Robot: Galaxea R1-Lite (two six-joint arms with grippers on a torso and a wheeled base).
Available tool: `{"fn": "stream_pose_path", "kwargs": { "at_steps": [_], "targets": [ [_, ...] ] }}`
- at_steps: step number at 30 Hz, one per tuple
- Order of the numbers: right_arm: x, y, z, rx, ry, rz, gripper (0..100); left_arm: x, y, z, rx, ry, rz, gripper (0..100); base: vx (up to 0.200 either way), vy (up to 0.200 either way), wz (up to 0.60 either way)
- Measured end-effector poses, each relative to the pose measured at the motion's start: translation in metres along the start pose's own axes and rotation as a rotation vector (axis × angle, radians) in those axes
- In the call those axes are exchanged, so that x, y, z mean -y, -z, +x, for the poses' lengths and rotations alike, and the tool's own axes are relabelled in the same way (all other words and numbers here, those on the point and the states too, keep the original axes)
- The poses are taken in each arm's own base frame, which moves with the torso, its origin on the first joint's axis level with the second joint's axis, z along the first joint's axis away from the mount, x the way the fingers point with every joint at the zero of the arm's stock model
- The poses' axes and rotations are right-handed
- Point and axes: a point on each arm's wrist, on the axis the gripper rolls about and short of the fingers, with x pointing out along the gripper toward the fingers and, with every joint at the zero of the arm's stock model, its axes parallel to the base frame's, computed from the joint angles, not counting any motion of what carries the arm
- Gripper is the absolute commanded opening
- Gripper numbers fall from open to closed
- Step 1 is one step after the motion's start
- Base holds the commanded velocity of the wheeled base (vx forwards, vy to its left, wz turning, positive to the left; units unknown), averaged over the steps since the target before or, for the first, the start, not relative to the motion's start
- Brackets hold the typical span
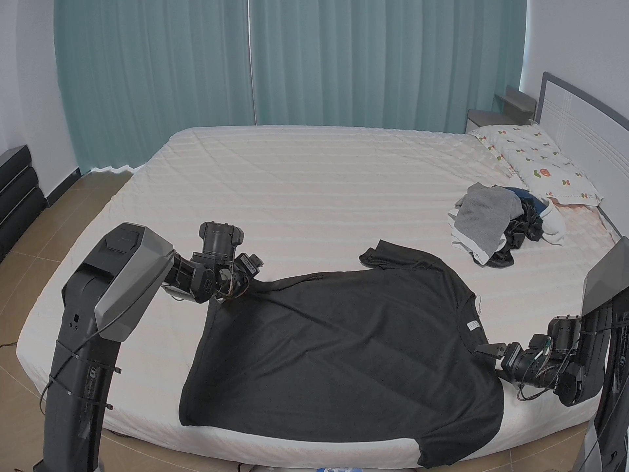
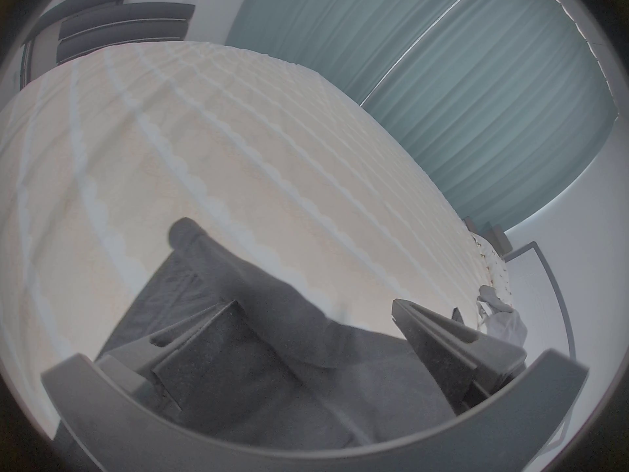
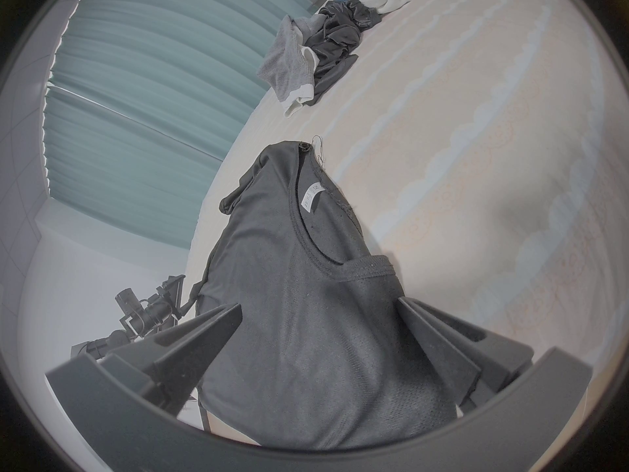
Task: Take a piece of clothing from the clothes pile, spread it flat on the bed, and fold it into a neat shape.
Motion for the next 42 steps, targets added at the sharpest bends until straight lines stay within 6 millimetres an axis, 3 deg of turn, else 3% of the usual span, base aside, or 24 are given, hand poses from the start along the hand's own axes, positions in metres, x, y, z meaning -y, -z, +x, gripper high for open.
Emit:
{"fn": "stream_pose_path", "kwargs": {
  "at_steps": [10, 17, 33, 42],
  "targets": [
    [0.0, 0.0, 0.0, 0.01, 0.013, 0.002, 100, -0.003, -0.052, 0.012, 0.176, 0.114, -0.209, 100, 0.0, 0.0, 0.0],
    [0.0, 0.0, 0.001, 0.009, 0.014, 0.0, 100, -0.02, -0.081, 0.021, 0.285, 0.118, -0.268, 100, 0.0, 0.0, 0.0],
    [0.0, 0.001, 0.0, 0.005, 0.017, 0.0, 100, -0.055, -0.061, 0.025, 0.209, -0.001, -0.145, 100, 0.0, 0.0, 0.0],
    [0.0, 0.002, 0.0, 0.003, 0.017, -0.001, 100, -0.06, -0.048, 0.02, 0.158, -0.034, -0.078, 100, 0.0, 0.0, 0.0]
  ]
}}
